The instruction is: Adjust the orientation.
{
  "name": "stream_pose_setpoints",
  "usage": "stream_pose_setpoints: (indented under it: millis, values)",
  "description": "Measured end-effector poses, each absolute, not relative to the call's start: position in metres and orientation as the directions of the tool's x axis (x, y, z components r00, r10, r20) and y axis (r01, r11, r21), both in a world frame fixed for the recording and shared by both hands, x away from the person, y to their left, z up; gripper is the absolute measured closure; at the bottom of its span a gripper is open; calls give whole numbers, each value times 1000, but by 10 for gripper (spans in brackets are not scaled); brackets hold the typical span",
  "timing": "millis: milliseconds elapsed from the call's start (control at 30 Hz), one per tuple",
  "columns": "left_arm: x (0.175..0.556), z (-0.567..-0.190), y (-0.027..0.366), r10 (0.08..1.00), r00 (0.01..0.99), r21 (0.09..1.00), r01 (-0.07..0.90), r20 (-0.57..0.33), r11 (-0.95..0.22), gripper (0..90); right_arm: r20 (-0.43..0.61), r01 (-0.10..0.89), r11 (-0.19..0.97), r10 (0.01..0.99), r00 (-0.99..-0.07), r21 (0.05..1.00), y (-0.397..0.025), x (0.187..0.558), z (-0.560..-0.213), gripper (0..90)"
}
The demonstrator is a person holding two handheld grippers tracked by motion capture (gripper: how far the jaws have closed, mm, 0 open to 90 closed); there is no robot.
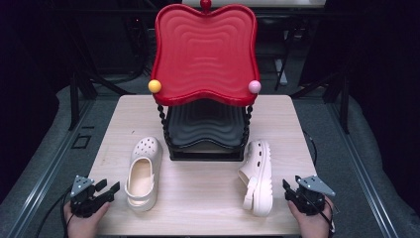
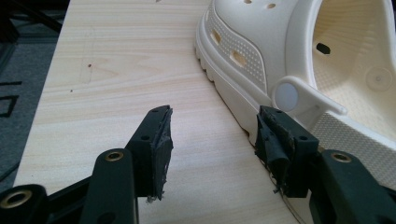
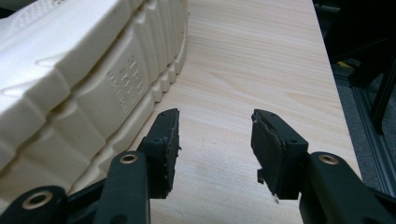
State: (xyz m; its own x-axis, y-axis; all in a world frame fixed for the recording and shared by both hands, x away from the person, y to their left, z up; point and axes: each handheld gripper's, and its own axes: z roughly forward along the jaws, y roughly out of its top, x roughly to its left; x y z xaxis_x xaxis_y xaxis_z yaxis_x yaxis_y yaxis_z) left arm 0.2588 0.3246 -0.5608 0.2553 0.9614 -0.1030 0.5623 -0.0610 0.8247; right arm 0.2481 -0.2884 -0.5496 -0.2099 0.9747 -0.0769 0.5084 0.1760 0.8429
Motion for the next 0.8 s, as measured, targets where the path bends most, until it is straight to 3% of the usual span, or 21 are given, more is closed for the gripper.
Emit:
stream_pose_setpoints:
  millis: [167,433,800]
  values:
    - [257,-558,321,957,261,823,565,-124,-47,483,-77,541,183,974,-213,821,-289,249,-550,518]
    - [248,-545,315,953,277,827,559,-119,-59,496,-76,513,173,976,-206,841,-289,248,-548,519]
    - [255,-521,289,939,332,868,488,-90,-89,521,-60,501,159,976,-207,851,-289,247,-547,519]
